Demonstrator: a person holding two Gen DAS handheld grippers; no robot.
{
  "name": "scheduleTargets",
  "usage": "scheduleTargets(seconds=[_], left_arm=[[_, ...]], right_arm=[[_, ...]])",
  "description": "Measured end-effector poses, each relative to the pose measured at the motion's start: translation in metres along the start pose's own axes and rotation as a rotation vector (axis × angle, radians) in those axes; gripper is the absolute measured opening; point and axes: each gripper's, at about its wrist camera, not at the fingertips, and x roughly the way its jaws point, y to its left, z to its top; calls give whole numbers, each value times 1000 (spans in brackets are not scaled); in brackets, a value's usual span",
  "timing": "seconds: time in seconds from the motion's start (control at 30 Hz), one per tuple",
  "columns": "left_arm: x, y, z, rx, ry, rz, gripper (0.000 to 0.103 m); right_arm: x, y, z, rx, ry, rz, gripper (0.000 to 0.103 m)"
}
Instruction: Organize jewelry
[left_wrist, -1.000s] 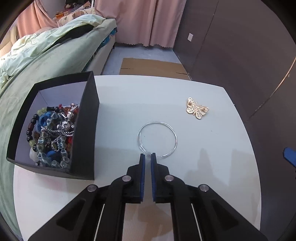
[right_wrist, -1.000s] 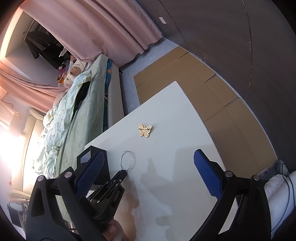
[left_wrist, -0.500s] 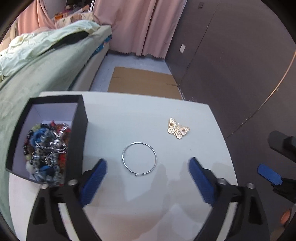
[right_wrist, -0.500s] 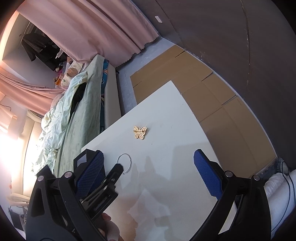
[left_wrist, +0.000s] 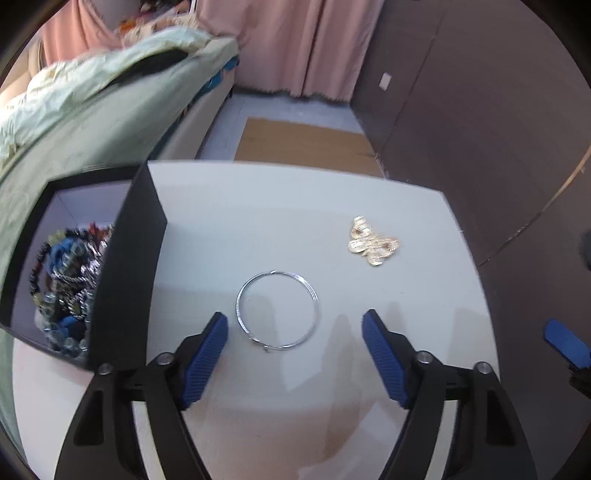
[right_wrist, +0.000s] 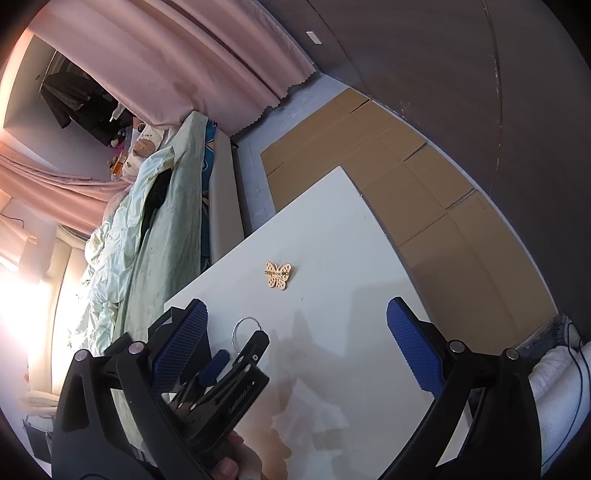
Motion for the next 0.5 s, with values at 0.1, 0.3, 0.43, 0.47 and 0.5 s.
scheduleTargets(seconds=[0.1, 0.3, 0.43, 0.47, 0.5], left_arm=[[1, 7, 4, -16, -8, 9, 70], [2, 27, 16, -51, 3, 9, 70], [2, 19, 13, -14, 6, 16, 71], [3, 15, 12, 1, 6, 18, 71], [4, 12, 12, 16, 8, 23, 71]], right_arm=[[1, -1, 1, -6, 2, -1, 97], [4, 0, 1, 0, 5, -4, 97], [5, 1, 2, 1, 6, -4, 97], [5, 1, 1, 1, 7, -3, 97], [5, 1, 2, -1, 7, -3, 97]])
